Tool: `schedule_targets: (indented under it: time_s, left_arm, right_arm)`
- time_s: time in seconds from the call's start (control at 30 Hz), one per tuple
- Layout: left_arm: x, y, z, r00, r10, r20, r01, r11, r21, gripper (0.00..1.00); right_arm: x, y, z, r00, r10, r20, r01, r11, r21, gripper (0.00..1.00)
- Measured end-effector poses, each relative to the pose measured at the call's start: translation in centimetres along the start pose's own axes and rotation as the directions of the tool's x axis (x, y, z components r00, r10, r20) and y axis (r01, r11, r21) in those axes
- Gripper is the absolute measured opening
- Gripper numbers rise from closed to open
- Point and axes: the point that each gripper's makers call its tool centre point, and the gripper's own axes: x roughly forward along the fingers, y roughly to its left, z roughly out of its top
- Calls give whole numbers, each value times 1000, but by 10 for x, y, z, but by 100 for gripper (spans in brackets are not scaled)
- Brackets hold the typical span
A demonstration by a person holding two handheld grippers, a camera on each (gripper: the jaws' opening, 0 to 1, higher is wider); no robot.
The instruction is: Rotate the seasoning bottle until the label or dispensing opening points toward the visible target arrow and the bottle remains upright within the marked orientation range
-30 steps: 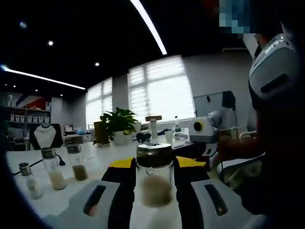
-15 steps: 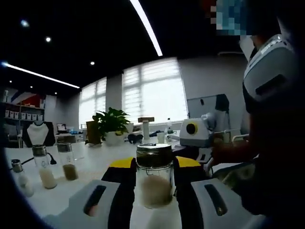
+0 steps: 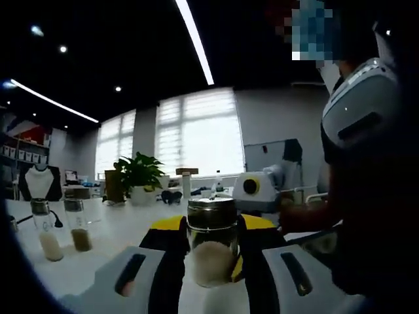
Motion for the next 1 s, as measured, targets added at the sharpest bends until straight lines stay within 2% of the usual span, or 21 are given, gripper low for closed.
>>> schedule_targets:
  time_s: [0.07, 0.17, 0.33, 0.43, 0.57, 0.83, 0.93, 1.0]
  left_arm:
    - [-1, -1, 1, 1000, -15, 3, 15, 1000, -5, 32]
    - [0, -4, 0, 1000, -26, -3, 26, 1000, 0, 32]
    - [0, -8, -2, 999, -35, -21, 35, 999, 10, 33]
    - [0, -12, 0, 999, -53, -11, 53, 999, 6, 33]
    - [-2, -12, -2, 998, -60, -15, 60, 998, -3, 33]
    - [-2, -6, -3, 999, -20, -26, 19, 999, -40, 34]
    - [0, -2, -5, 999, 23, -31, -25, 999, -44, 34]
    - [-1, 3, -8, 995, 77, -60, -82, 994, -73, 34]
  right_arm:
    - [0, 4, 1, 1000, 20, 6, -20, 1000, 10, 44]
    - [1, 14, 0, 998, 61, 2, -60, 998, -15, 33]
    - [3, 16, -3, 998, 57, 1, -57, 998, -19, 32]
    - [2, 20, -1, 999, 48, 21, -48, 998, -34, 32]
    - [4, 20, -2, 999, 33, 16, -32, 999, -23, 32]
    - [10, 12, -5, 999, -42, 3, 42, 998, -50, 31]
    - [14, 7, -7, 997, -82, -10, 81, 995, -50, 31]
    - [16, 4, -9, 994, -103, -24, 101, 993, -56, 31]
